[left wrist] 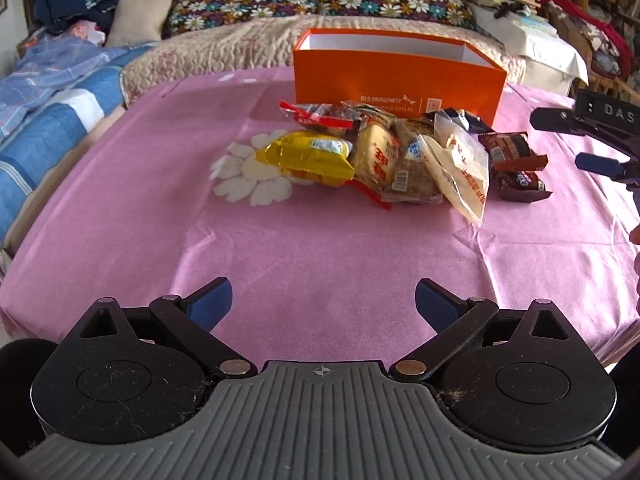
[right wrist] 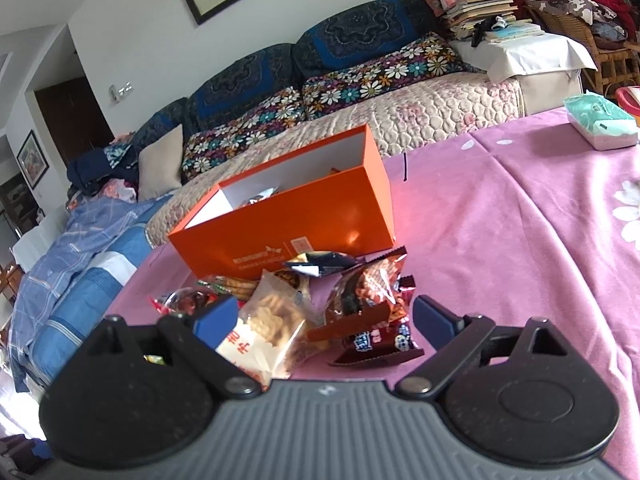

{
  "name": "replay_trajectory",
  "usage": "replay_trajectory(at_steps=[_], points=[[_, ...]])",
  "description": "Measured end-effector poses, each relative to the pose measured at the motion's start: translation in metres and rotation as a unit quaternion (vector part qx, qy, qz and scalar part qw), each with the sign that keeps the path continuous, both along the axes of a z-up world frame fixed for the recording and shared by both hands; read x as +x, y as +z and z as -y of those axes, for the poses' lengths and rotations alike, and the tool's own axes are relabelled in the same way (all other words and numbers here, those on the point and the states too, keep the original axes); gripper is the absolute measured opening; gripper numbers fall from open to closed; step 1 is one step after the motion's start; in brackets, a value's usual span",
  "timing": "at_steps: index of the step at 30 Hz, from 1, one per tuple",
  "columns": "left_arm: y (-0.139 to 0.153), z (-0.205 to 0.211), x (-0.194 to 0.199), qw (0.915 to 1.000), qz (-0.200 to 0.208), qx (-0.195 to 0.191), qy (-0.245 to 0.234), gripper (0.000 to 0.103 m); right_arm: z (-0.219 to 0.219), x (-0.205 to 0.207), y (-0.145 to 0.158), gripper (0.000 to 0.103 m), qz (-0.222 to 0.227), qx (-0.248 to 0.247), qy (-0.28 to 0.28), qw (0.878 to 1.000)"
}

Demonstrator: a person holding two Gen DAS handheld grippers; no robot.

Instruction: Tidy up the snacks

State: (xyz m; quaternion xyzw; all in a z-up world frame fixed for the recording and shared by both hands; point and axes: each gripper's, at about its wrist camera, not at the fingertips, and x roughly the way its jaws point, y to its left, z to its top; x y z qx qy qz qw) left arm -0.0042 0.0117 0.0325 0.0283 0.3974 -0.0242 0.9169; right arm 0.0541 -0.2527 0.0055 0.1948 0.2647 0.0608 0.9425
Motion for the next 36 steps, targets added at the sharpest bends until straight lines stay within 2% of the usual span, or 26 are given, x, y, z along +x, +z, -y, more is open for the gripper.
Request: replay_trajectory(at_steps=[6, 11, 15, 22, 36], points=[[0.001, 0.002, -0.001, 1.0, 0.004, 0.006, -0.004, 0.078, -0.011, 0.022, -0.013, 0.094, -0.022, -0.025, -0.01, 0.999], [0.0, 0.002, 0.0, 0.9999, 0.004, 0.012, -0.005, 0.079, -0.015, 0.04, -0.03, 0.094, -0.053, -0.017, -0.021, 0.998], [-0.003, 0.002, 0.006, 0.9999, 0.003, 0.015, -0.005, 0.08, -0.018, 0.039, -0.032, 0.094, -0.053, -0.015, -0.013, 0.998], [-0.01, 0.004, 0.032, 0.9997, 0.003, 0.025, -0.002, 0.08, -0.012, 0.035, -0.033, 0.094, -0.047, -0.014, -0.015, 0.999], [-0.015, -0.006, 0.094, 0.9998, -0.001, 0.02, 0.004, 0.08, -0.014, 0.05, -0.041, 0.094, -0.061, -0.024, -0.014, 0.998]])
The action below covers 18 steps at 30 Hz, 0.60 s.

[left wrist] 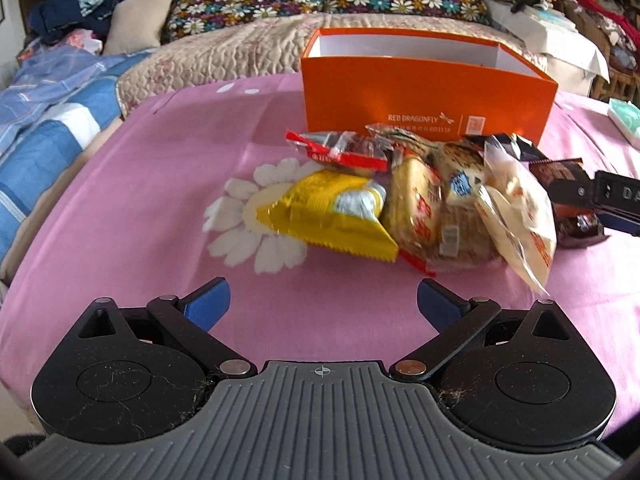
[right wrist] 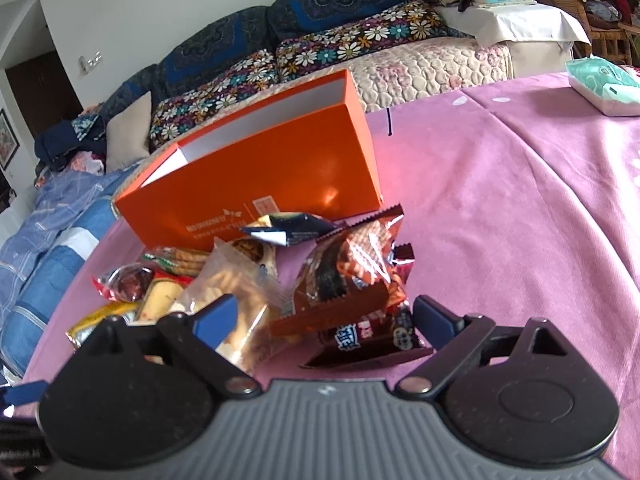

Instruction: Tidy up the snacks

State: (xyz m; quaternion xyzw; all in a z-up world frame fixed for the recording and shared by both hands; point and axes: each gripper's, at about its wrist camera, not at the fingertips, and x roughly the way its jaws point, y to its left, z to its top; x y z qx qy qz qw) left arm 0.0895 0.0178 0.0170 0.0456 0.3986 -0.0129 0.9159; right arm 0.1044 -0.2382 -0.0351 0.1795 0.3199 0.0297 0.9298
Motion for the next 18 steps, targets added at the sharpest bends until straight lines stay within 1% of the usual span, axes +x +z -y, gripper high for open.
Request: replay_trajectory(at_steps=[6, 8, 10, 15, 18], points=[[-0.002, -0.003, 0.025, 0.9999, 0.001, 0.012, -0.004, 0.08, -0.008, 0.027, 0.018, 0.094, 0.002, -0.028, 0.035, 0.999], [-0.004, -0.003, 0.033, 0.9999, 0.0, 0.015, -0.002, 0.08, -0.013, 0.036, 0.02, 0.094, -0.001, -0.048, 0.046, 0.998], [-0.005, -0.003, 0.04, 0.9999, -0.003, 0.014, -0.004, 0.08, -0.017, 0.041, 0.017, 0.094, -0.001, -0.064, 0.051, 0.997], [-0.009, -0.001, 0.055, 0.9996, -0.003, 0.025, -0.01, 0.08, -0.012, 0.043, 0.005, 0.094, -0.008, -0.068, 0.045, 0.997], [-0.01, -0.003, 0.059, 0.9998, -0.002, 0.019, -0.006, 0.08, -0.007, 0.045, 0.002, 0.094, -0.012, -0.061, 0.038, 0.997]])
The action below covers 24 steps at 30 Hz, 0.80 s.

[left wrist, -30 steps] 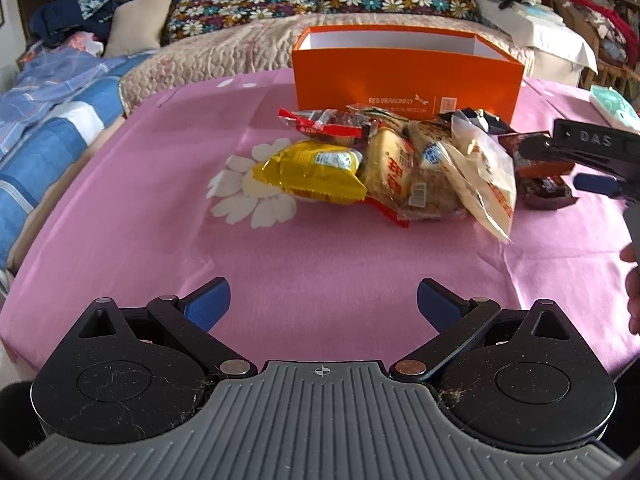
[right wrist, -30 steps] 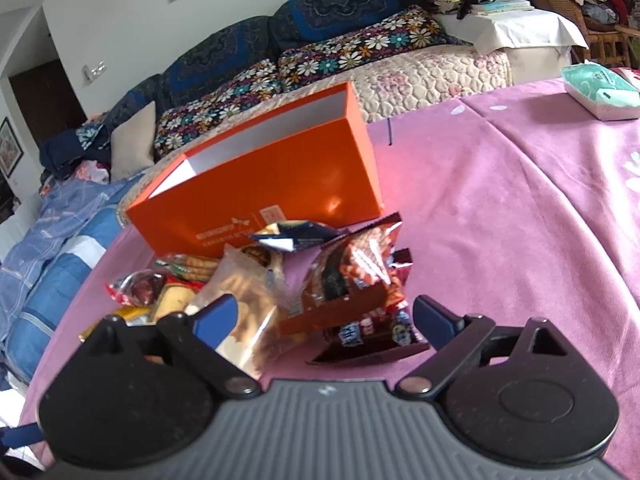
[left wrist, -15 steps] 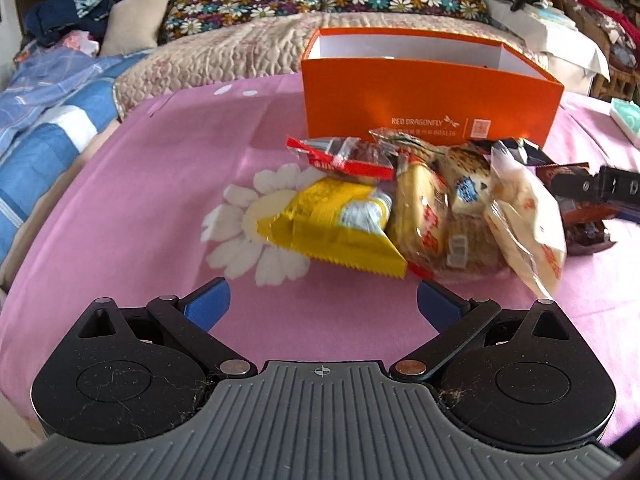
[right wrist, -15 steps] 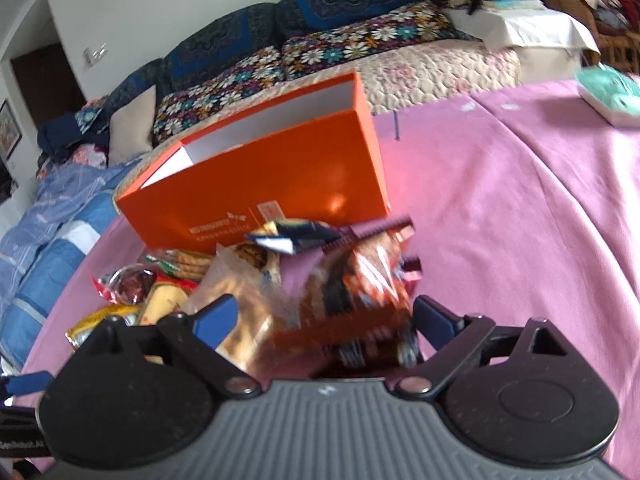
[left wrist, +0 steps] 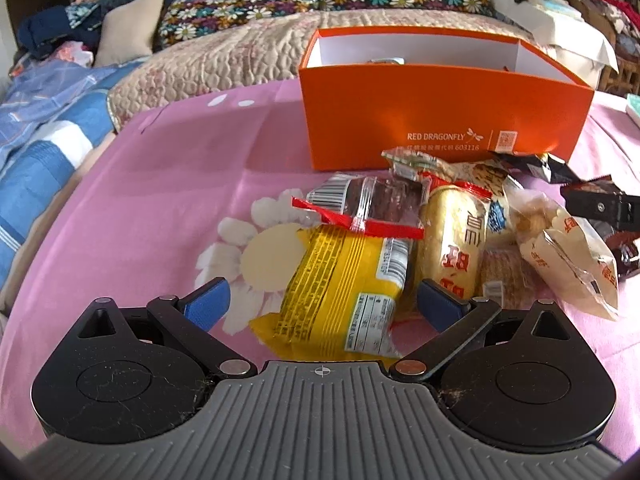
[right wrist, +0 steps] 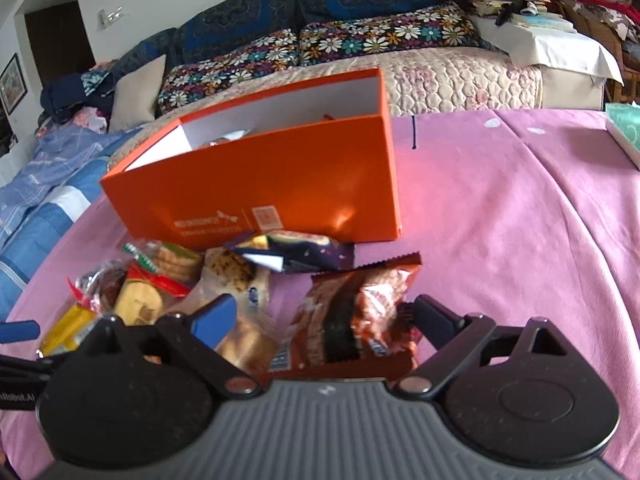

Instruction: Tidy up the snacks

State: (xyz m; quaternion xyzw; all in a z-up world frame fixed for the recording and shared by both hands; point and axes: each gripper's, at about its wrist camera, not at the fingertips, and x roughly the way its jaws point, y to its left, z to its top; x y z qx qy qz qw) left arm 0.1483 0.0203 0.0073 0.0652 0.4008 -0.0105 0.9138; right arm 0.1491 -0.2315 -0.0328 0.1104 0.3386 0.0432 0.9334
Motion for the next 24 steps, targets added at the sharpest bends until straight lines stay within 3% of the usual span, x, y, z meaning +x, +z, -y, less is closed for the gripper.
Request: replay_trajectory(at_steps=[6, 9, 11, 13, 15, 24], points=[[0.005, 0.001, 0.005, 0.9999, 0.011, -0.003, 0.0, 0.08, 0.012, -0.006, 0.006, 0.094, 0.027, 0.009, -0.028, 0.999], [0.004, 0.007, 0.012, 0.9999, 0.015, 0.004, -0.006, 0.079, 0.008, 0.003, -0.005, 0.094, -0.006, -0.004, -0.023, 1.0], [0.0, 0.01, 0.014, 0.9999, 0.011, 0.011, -0.005, 0.07, 0.005, 0.007, -0.012, 0.094, -0.025, 0.0, -0.014, 1.0], [-0.004, 0.011, 0.015, 0.9999, 0.006, 0.009, -0.01, 0.05, 0.005, 0.005, -0.012, 0.094, -0.028, 0.001, -0.008, 1.0], [-0.008, 0.011, 0.016, 0.9999, -0.004, 0.002, -0.012, 0.037, 0.005, 0.001, -0.012, 0.094, -0.027, 0.002, -0.004, 1.0], [-0.02, 0.011, 0.012, 0.9995, -0.031, -0.001, -0.009, 0.034, 0.009, -0.014, -0.01, 0.086, -0.035, 0.007, 0.013, 0.999]])
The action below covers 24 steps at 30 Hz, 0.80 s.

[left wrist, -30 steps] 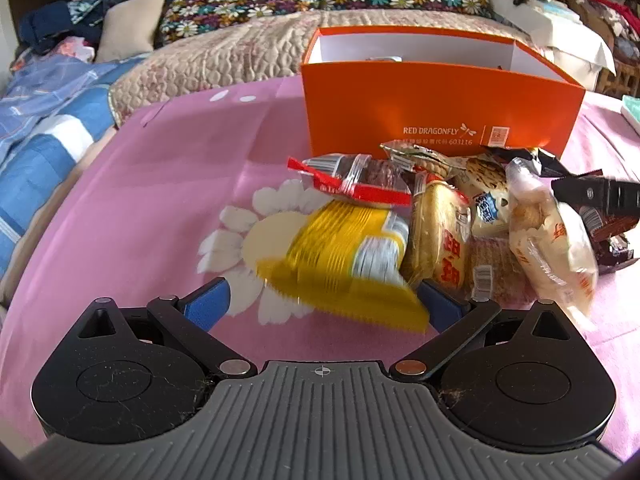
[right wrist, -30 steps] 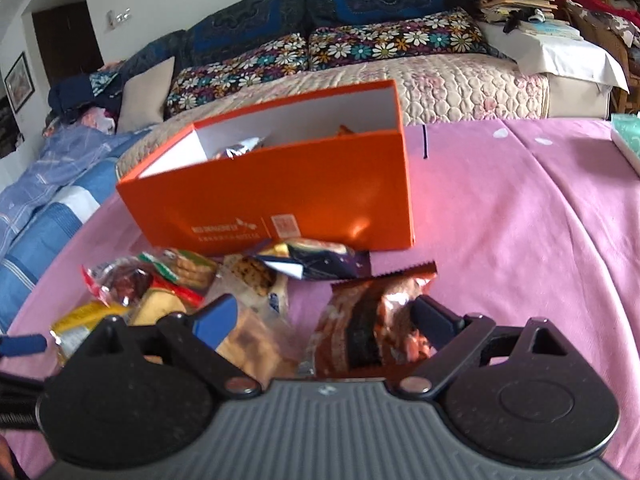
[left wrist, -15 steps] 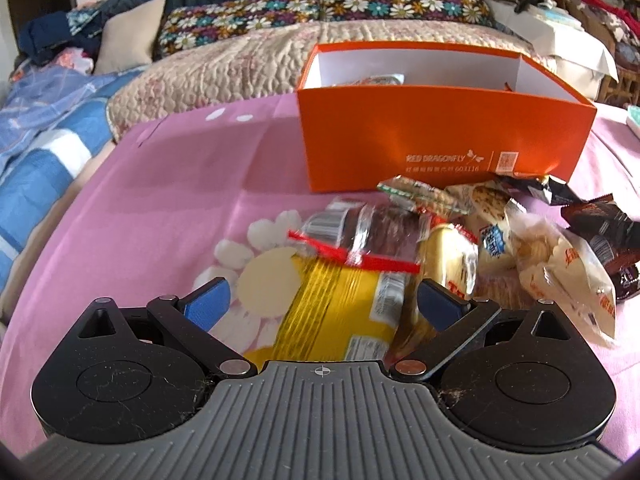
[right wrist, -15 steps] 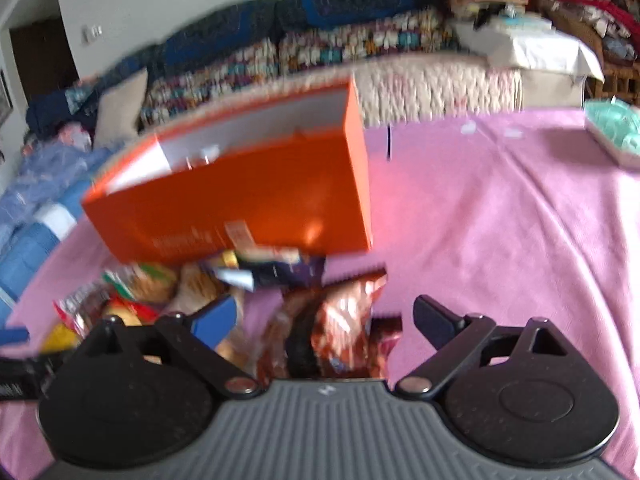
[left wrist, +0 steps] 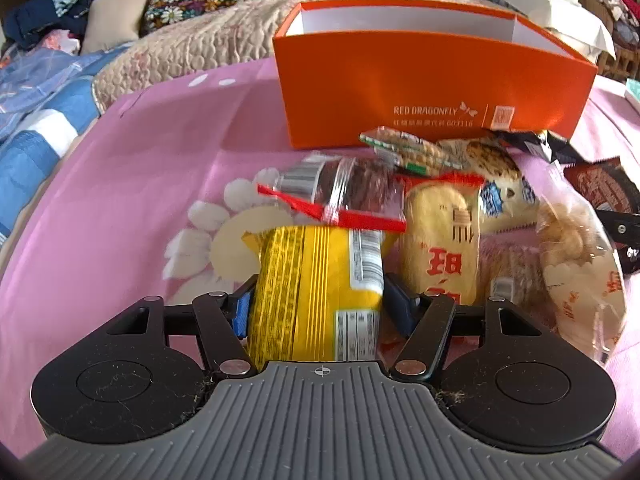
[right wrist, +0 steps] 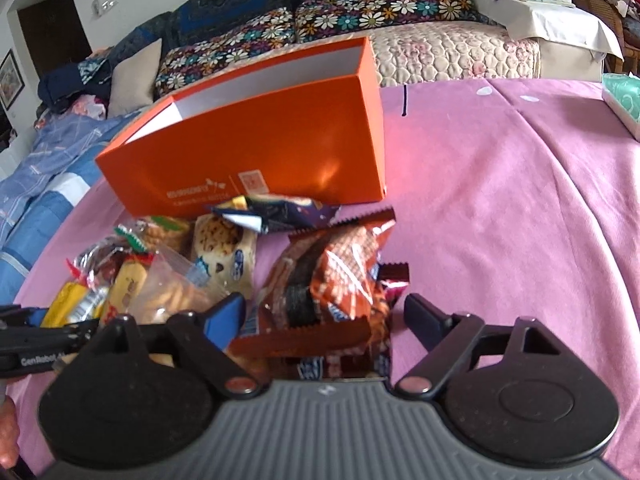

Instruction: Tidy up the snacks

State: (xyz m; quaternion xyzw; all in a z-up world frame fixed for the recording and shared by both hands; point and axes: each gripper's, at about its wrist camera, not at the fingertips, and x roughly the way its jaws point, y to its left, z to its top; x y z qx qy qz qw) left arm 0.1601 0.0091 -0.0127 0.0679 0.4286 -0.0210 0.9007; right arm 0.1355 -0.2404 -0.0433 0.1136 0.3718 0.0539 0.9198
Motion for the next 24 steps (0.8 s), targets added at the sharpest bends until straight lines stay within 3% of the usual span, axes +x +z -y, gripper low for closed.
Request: replay_trajectory(at_steps=[10, 13, 15, 20, 24], points=[[0.0, -0.006, -0.018, 0.9999, -0.002, 0.007, -0.013, 0.042, 0.001, -0.036, -0.004, 0.091, -0.002, -0.059, 0.032, 0.998], [0.013, -0.018, -0.027, 0.9997, 0.009, -0.019, -0.008, 0.045, 0.009, -0.049, -0.003, 0.092, -0.005, -0.055, 0.033, 0.998], [0.027, -0.021, -0.036, 0.9988, 0.028, -0.037, -0.016, 0.051, 0.022, -0.059, 0.003, 0.093, 0.014, -0.025, 0.02, 0.999], [0.048, 0.003, -0.066, 0.9911, 0.072, -0.063, -0.092, 0.061, 0.057, -0.068, 0.018, 0.094, 0.057, 0.014, -0.043, 0.997], [0.047, 0.05, -0.073, 0.9826, 0.081, -0.025, -0.165, 0.061, 0.076, -0.066, 0.017, 0.094, 0.052, 0.058, -0.072, 0.994]])
